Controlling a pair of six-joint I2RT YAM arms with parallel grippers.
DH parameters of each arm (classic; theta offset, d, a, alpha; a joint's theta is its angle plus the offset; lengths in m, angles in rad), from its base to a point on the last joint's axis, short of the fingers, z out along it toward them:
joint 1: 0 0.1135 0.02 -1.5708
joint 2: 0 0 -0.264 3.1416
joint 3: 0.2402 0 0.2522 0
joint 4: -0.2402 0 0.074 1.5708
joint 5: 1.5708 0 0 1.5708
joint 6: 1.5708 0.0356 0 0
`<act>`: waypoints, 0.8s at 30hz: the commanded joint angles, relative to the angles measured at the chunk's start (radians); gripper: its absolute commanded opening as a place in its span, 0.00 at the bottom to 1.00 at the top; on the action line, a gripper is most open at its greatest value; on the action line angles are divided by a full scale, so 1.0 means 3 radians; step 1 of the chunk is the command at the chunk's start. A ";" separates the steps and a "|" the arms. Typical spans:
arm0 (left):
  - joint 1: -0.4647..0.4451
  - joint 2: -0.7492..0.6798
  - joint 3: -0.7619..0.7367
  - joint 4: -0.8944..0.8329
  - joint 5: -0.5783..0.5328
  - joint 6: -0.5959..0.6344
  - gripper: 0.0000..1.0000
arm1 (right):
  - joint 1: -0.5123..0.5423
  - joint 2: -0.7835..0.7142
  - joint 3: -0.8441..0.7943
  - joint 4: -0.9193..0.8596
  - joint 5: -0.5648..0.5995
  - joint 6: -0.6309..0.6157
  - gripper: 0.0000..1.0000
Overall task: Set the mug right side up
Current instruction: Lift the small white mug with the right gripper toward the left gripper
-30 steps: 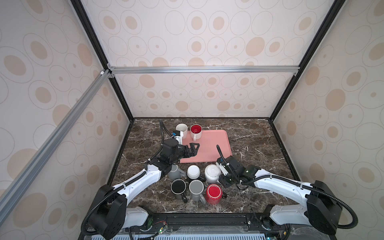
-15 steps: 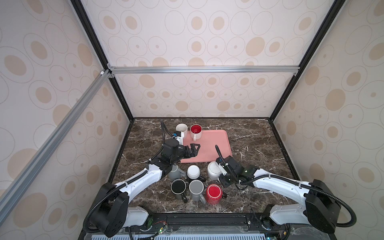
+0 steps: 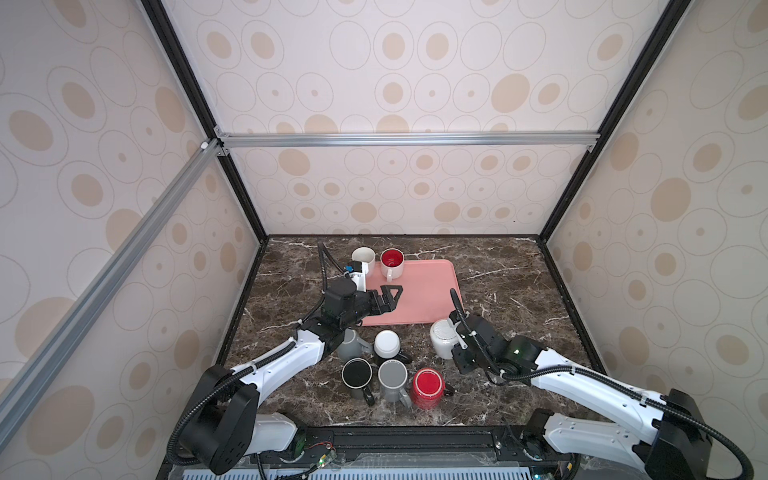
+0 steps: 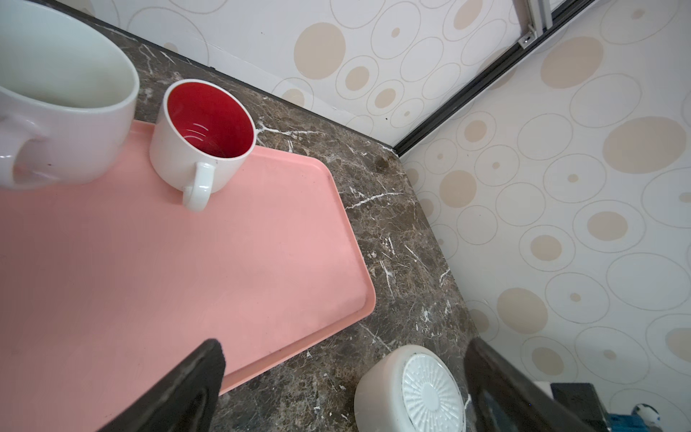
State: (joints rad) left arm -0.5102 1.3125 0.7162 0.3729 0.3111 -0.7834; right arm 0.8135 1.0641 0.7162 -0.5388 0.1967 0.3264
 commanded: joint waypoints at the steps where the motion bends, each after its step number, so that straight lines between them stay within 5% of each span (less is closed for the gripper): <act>1: 0.0025 -0.0050 -0.0049 0.0333 0.0132 -0.0183 0.99 | 0.0011 -0.0210 0.0158 0.0113 0.0214 0.0051 0.00; 11: 0.0024 -0.0126 -0.0269 0.1029 0.0288 -0.0652 0.97 | -0.0167 -0.0337 0.0617 0.0661 -0.0002 0.0050 0.00; 16: 0.0024 -0.0128 -0.0232 0.1211 0.0512 -0.0776 0.93 | -0.0252 -0.0227 0.0748 0.1489 -0.0225 0.0116 0.00; 24: 0.0021 -0.0195 -0.0517 0.2304 0.0594 -0.1166 0.89 | -0.0318 0.0120 0.0983 0.2782 -0.0651 0.0490 0.00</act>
State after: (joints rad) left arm -0.5102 1.2720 0.5724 0.8680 0.4507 -1.0618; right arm 0.7242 1.0912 0.9451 -0.0078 0.0639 0.4149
